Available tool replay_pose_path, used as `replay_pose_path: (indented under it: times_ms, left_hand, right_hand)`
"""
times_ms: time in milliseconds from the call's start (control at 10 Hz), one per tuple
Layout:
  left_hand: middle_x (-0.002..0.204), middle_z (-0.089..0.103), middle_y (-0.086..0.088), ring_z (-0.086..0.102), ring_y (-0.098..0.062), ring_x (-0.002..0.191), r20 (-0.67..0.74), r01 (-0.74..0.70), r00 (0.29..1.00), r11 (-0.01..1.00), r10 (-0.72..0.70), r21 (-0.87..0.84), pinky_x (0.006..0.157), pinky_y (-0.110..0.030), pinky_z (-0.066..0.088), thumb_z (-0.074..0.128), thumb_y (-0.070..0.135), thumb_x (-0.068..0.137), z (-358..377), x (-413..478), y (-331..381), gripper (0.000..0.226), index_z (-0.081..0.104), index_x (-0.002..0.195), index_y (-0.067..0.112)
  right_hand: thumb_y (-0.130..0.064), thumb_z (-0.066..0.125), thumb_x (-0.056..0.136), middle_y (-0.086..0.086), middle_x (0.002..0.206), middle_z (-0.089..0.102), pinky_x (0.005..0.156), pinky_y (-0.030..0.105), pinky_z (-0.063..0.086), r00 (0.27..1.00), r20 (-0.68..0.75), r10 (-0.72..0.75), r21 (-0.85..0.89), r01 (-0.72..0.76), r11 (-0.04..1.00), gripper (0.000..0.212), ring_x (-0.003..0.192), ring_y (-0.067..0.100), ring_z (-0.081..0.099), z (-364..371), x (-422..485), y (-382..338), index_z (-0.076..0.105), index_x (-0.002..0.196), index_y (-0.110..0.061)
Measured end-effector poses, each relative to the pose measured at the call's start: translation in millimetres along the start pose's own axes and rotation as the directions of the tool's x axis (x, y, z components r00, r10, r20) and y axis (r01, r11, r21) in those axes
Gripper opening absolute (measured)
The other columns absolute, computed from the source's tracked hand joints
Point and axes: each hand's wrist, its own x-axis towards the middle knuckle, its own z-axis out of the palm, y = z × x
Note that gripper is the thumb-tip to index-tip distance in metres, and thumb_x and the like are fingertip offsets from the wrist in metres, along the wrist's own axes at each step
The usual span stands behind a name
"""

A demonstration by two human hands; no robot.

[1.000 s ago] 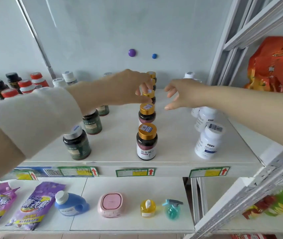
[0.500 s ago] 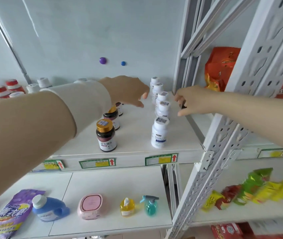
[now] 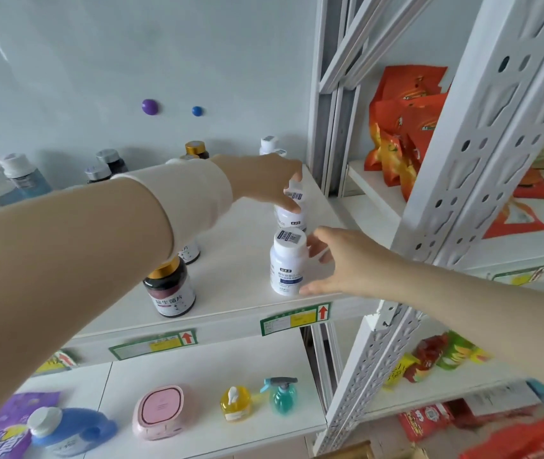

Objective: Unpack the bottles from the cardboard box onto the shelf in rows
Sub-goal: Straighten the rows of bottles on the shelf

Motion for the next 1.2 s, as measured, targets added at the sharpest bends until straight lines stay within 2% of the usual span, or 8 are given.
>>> replay_pose_path:
  times_ms: [100, 300, 500, 800, 900, 1000, 1100, 1200]
  left_hand:
    - [0.129, 0.053, -0.001, 0.05, -0.019, 0.096, 0.01, -0.011, 1.0, 1.0, 0.011, -0.028, 0.091, -0.035, 0.045, 0.065, 0.046, 0.081, 6.6, 7.7, -2.3, 0.058, 0.044, 0.129, 0.022]
    - [0.128, 0.054, -0.002, 0.053, -0.023, 0.111, -0.011, -0.032, 0.999, 0.998, 0.032, -0.048, 0.093, -0.034, 0.044, 0.067, 0.04, 0.081, 11.7, 9.6, -1.6, 0.054, 0.049, 0.127, 0.019]
    - [0.122, 0.058, -0.001, 0.061, -0.023, 0.096, 0.007, -0.023, 1.0, 0.998, 0.024, -0.057, 0.09, -0.038, 0.048, 0.071, 0.04, 0.078, 8.1, 9.0, -1.6, 0.054, 0.053, 0.123, 0.018]
    - [0.121, 0.057, 0.002, 0.061, -0.023, 0.095, 0.015, -0.011, 1.0, 0.999, 0.011, -0.048, 0.088, -0.036, 0.049, 0.072, 0.041, 0.077, 8.9, 9.7, -1.9, 0.054, 0.053, 0.123, 0.02]
    - [0.122, 0.057, 0.001, 0.062, -0.024, 0.095, 0.016, -0.006, 1.0, 0.999, 0.006, -0.047, 0.088, -0.038, 0.049, 0.071, 0.042, 0.078, 10.5, 10.6, -2.3, 0.054, 0.052, 0.123, 0.021]
    - [0.124, 0.055, 0.0, 0.057, -0.022, 0.098, 0.02, 0.007, 1.0, 0.999, -0.006, -0.039, 0.089, -0.036, 0.047, 0.069, 0.042, 0.079, 10.6, 8.4, -1.6, 0.056, 0.047, 0.127, 0.022]
    - [0.131, 0.053, 0.0, 0.055, -0.021, 0.105, 0.039, 0.018, 0.999, 1.0, -0.017, -0.014, 0.089, -0.029, 0.042, 0.067, 0.043, 0.081, 7.3, 4.2, 2.2, 0.067, 0.037, 0.137, 0.021]
    - [0.127, 0.056, 0.002, 0.049, -0.016, 0.096, -0.036, 0.033, 0.999, 0.999, -0.033, -0.008, 0.083, -0.026, 0.038, 0.065, 0.043, 0.082, -11.7, -7.1, 6.9, 0.061, 0.041, 0.134, 0.022]
  right_hand:
    - [-0.045, 0.078, 0.066, -0.014, 0.102, 0.05, 0.075, 0.019, 0.035, 0.999, -0.036, 0.015, 0.052, -0.013, 0.999, 0.062, 0.088, 0.004, 0.049, 11.3, 5.1, -1.1, 0.045, 0.112, -0.021]
    - [-0.044, 0.079, 0.066, -0.013, 0.095, 0.055, 0.079, 0.029, 0.048, 0.995, -0.081, 0.061, 0.142, -0.049, 0.989, 0.049, 0.088, 0.01, 0.057, 26.3, 13.0, 2.9, 0.044, 0.096, -0.028]
    - [-0.042, 0.078, 0.067, -0.012, 0.092, 0.058, 0.079, 0.031, 0.051, 0.995, -0.094, 0.034, 0.147, -0.02, 0.989, 0.049, 0.084, 0.011, 0.06, 26.3, 16.5, 10.0, 0.051, 0.102, -0.021]
    - [-0.041, 0.079, 0.067, -0.014, 0.093, 0.058, 0.063, 0.005, 0.037, 0.997, -0.062, 0.04, 0.156, -0.03, 0.987, 0.047, 0.08, 0.006, 0.058, 22.2, 14.7, 24.5, 0.049, 0.1, -0.026]
    - [-0.04, 0.079, 0.068, -0.014, 0.092, 0.057, 0.062, 0.006, 0.037, 0.997, -0.066, 0.028, 0.155, -0.017, 0.988, 0.047, 0.08, 0.006, 0.057, 23.5, 15.2, 25.7, 0.046, 0.099, -0.027]
    - [-0.043, 0.078, 0.067, -0.013, 0.095, 0.056, 0.067, 0.012, 0.042, 0.999, -0.038, 0.036, 0.166, -0.029, 0.986, 0.05, 0.084, 0.006, 0.056, 21.7, 14.5, 25.3, 0.045, 0.101, -0.027]
    - [-0.055, 0.071, 0.067, -0.011, 0.108, 0.057, 0.085, 0.026, 0.045, 0.998, -0.023, 0.058, 0.164, -0.054, 0.985, 0.061, 0.095, 0.008, 0.055, 17.1, 10.1, 22.4, 0.046, 0.114, -0.025]
    - [-0.061, 0.057, 0.076, -0.005, 0.126, 0.054, 0.096, 0.031, 0.042, 0.986, -0.151, 0.07, 0.177, -0.042, 0.983, 0.07, 0.112, 0.013, 0.053, 1.7, 4.2, 11.7, 0.043, 0.131, -0.02]
